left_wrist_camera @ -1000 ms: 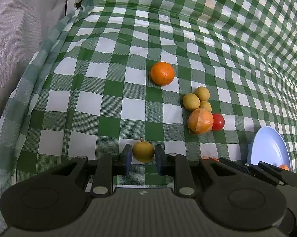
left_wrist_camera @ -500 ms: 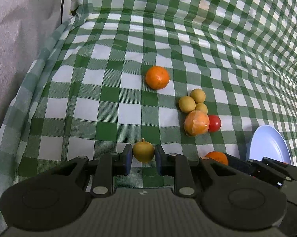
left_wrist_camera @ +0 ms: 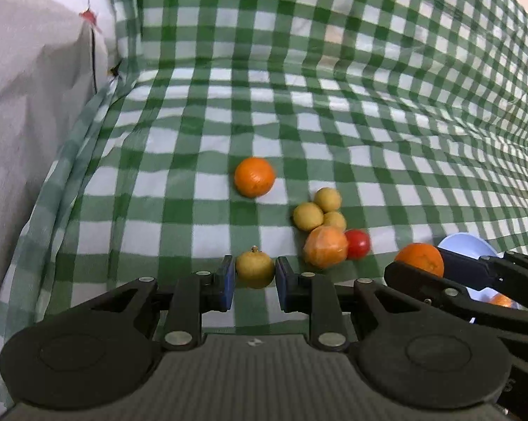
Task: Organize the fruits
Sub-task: 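Carry the yellow pear and orange in both grippers to the blue plate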
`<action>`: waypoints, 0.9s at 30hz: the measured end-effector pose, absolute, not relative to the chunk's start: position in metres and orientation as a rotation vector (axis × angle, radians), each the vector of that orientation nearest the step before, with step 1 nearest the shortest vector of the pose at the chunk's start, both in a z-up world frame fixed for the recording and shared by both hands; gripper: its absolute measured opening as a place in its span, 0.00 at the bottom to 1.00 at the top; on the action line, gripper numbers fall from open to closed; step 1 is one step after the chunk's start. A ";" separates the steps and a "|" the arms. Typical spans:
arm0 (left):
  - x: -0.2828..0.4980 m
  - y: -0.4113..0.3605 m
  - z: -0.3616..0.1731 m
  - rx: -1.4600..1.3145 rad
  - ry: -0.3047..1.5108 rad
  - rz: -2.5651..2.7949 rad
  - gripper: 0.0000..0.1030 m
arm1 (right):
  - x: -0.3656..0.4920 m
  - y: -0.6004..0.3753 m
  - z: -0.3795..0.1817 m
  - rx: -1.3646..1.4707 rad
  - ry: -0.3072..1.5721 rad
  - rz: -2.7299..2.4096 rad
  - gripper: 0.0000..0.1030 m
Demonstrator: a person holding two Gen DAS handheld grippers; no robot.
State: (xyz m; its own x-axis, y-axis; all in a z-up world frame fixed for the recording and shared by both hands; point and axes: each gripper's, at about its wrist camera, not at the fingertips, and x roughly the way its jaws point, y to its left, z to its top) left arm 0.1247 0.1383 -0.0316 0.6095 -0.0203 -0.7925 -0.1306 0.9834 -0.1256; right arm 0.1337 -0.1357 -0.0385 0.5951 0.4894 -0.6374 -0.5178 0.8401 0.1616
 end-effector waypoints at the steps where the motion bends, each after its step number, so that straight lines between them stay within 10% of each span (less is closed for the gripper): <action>1: 0.124 0.136 -0.030 -0.174 0.906 0.059 0.26 | 0.134 -0.138 -0.037 -0.044 0.721 0.584 0.37; 27: 0.132 0.084 -0.021 -0.111 0.840 -0.036 0.26 | 0.147 -0.240 -0.028 -0.023 0.674 0.448 0.37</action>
State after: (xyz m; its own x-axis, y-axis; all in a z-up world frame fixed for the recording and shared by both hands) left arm 0.1316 0.0841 -0.0210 0.6673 -0.0755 -0.7410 -0.0121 0.9936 -0.1121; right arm 0.1470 -0.2397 -0.0282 0.6900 0.3934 -0.6076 -0.4080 0.9047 0.1225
